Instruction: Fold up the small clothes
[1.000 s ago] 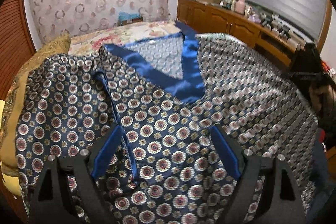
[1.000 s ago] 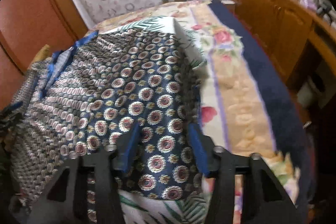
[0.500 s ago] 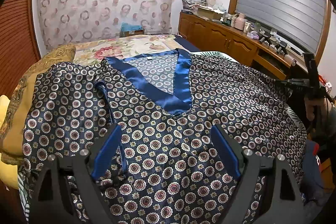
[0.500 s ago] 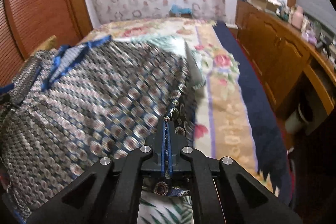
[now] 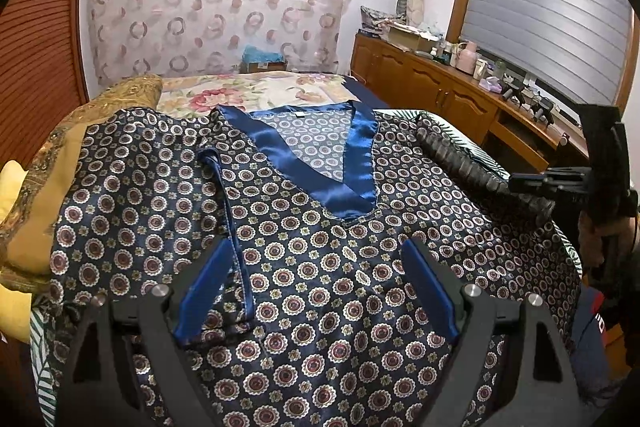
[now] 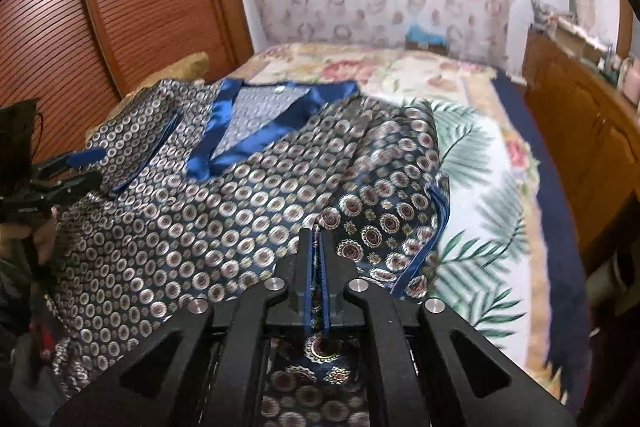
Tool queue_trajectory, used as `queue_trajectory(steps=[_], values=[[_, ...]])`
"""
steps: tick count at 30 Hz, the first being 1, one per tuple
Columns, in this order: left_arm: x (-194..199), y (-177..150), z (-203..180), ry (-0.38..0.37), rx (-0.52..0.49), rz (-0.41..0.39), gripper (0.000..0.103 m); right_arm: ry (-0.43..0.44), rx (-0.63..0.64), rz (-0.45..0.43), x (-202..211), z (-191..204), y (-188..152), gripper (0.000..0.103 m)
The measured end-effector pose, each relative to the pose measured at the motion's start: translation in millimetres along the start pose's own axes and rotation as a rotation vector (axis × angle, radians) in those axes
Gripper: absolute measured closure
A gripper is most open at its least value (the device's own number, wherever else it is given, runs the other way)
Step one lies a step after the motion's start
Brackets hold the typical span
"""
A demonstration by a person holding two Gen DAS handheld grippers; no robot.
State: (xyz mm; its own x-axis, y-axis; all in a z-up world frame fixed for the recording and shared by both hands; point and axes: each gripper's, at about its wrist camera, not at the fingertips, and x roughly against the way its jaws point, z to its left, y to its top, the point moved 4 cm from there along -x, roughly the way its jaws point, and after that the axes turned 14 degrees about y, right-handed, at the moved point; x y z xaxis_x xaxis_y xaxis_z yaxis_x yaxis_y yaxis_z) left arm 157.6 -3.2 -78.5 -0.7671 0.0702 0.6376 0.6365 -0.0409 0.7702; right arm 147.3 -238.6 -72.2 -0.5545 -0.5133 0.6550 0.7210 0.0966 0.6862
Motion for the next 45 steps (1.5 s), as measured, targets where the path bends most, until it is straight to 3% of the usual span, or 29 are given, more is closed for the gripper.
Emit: queue_trajectory(steps=[1, 4, 8, 12, 14, 16, 18, 23, 32, 33, 34, 36, 41, 45], values=[[0.3, 0.3, 0.7, -0.001, 0.000, -0.001, 0.016, -0.006, -0.001, -0.004, 0.1, 0.1, 0.1, 0.074], [2.9, -0.6, 1.1, 0.009, -0.005, -0.009, 0.016, -0.016, -0.020, -0.026, 7.2, -6.5, 2.5, 0.053], [7.1, -0.1, 1.5, 0.013, -0.008, -0.024, 0.016, -0.095, -0.033, -0.048, 15.4, -26.6, 6.8, 0.051], [10.9, 1.5, 1.1, 0.024, -0.010, -0.040, 0.016, -0.135, -0.088, -0.002, 1.8, -61.1, 5.4, 0.051], [13.3, 1.9, 2.2, 0.028, -0.007, -0.045, 0.016, -0.137, -0.111, 0.027, -9.7, -73.5, 3.8, 0.059], [14.3, 1.9, 3.5, 0.033, -0.004, -0.046, 0.016, -0.120, -0.111, 0.051, -20.6, -78.7, 3.4, 0.082], [13.9, 1.0, 5.8, 0.042, -0.003, -0.043, 0.016, -0.120, -0.105, 0.057, -28.6, -80.2, 5.8, 0.094], [13.7, -0.4, 14.3, 0.059, 0.013, -0.040, 0.016, -0.059, -0.027, 0.015, -34.3, -51.3, 23.0, 0.098], [15.2, -2.9, 27.8, 0.085, 0.040, -0.038, 0.016, 0.096, 0.058, 0.037, -52.5, 9.2, 37.7, 0.097], [15.4, -2.5, 29.6, 0.090, 0.043, -0.040, 0.016, 0.105, 0.064, 0.032, -52.0, 12.1, 38.6, 0.087], [15.5, -2.4, 31.1, 0.092, 0.046, -0.041, 0.016, 0.099, 0.067, 0.027, -50.5, 11.7, 40.1, 0.069], [15.1, -0.9, 33.6, 0.095, 0.050, -0.041, 0.016, 0.049, 0.067, 0.020, -48.6, 2.5, 43.8, 0.049], [8.4, 7.5, 44.7, 0.120, 0.043, -0.042, 0.016, -0.116, 0.048, 0.063, -53.8, -49.6, 49.9, 0.049], [0.0, 14.7, 55.2, 0.141, 0.048, -0.037, 0.016, -0.160, -0.008, 0.126, -68.7, -89.2, 50.0, 0.049]])
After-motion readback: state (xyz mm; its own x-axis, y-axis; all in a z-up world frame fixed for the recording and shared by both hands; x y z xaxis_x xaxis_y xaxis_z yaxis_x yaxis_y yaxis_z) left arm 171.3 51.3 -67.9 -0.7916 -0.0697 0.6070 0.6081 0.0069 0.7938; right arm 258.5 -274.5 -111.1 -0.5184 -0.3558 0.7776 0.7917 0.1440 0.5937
